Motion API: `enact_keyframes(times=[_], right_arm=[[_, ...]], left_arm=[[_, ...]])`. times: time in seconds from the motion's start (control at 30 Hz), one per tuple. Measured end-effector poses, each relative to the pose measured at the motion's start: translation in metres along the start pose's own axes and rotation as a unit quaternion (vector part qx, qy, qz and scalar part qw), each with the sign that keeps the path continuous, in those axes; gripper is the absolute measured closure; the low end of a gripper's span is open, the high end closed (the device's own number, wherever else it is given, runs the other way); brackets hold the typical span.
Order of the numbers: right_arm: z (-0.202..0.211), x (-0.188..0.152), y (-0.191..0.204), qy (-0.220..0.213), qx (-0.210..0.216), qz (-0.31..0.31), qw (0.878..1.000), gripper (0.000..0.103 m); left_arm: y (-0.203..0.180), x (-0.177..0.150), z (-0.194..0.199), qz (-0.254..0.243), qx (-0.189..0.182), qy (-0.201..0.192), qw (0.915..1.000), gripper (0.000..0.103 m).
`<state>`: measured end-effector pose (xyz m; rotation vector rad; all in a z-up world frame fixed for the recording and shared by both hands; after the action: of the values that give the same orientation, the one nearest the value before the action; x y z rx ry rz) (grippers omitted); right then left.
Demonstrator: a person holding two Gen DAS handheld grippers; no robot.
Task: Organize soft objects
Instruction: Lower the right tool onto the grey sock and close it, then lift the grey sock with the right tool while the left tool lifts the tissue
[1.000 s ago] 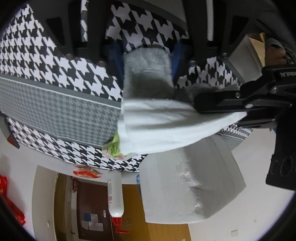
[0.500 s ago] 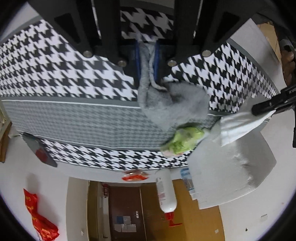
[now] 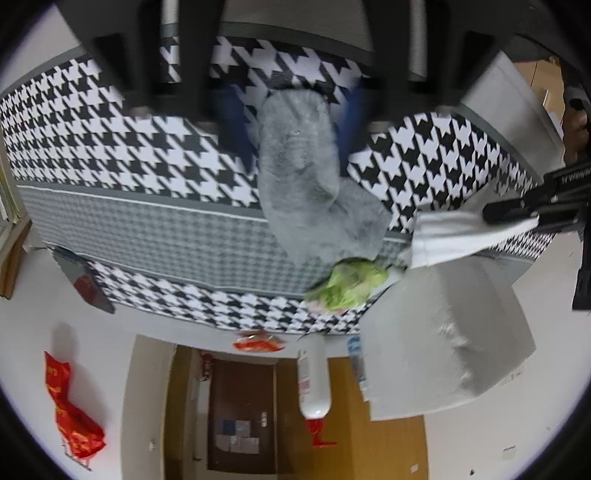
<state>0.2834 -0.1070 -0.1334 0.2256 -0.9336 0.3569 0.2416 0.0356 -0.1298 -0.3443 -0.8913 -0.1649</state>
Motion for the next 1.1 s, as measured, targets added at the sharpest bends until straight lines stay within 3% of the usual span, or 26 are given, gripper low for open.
enact_keyframes(times=[0.17, 0.37, 0.7, 0.9, 1.03, 1.1], right_arm=[[0.001, 0.017, -0.002, -0.022, 0.025, -0.031, 0.999, 0.027], [-0.023, 0.025, 0.008, -0.009, 0.032, -0.027, 0.999, 0.027], [-0.044, 0.010, 0.014, 0.038, 0.018, 0.000, 0.999, 0.031], [-0.045, 0.006, 0.014, 0.040, -0.007, 0.018, 0.999, 0.032], [-0.043, 0.008, 0.014, 0.033, -0.011, 0.018, 0.999, 0.047], [-0.042, 0.008, 0.014, 0.030, -0.010, 0.020, 0.999, 0.062]], left_arm=[[-0.001, -0.002, 0.002, -0.003, -0.002, -0.003, 1.0000, 0.086], [-0.001, -0.001, 0.000, -0.004, 0.000, -0.007, 1.0000, 0.086], [0.006, -0.007, -0.009, -0.011, 0.017, -0.001, 0.9998, 0.086], [0.001, -0.008, -0.014, -0.027, 0.028, -0.002, 0.9993, 0.086], [0.000, -0.009, -0.016, -0.026, 0.028, -0.001, 0.9993, 0.086], [0.001, -0.010, -0.017, -0.025, 0.027, -0.003, 0.9993, 0.086]])
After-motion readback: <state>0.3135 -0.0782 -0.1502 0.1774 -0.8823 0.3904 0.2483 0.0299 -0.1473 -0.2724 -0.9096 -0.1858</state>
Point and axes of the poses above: each gripper's, at about its wrist camera, not at the fingertips, and z roughly against the way its jaws point, y to its left, x to its top, the point moved 8 cm from there along -z, roughly the way its jaws point, and after that the axes turned 8 degrees about -y, right-handed, at the moved point
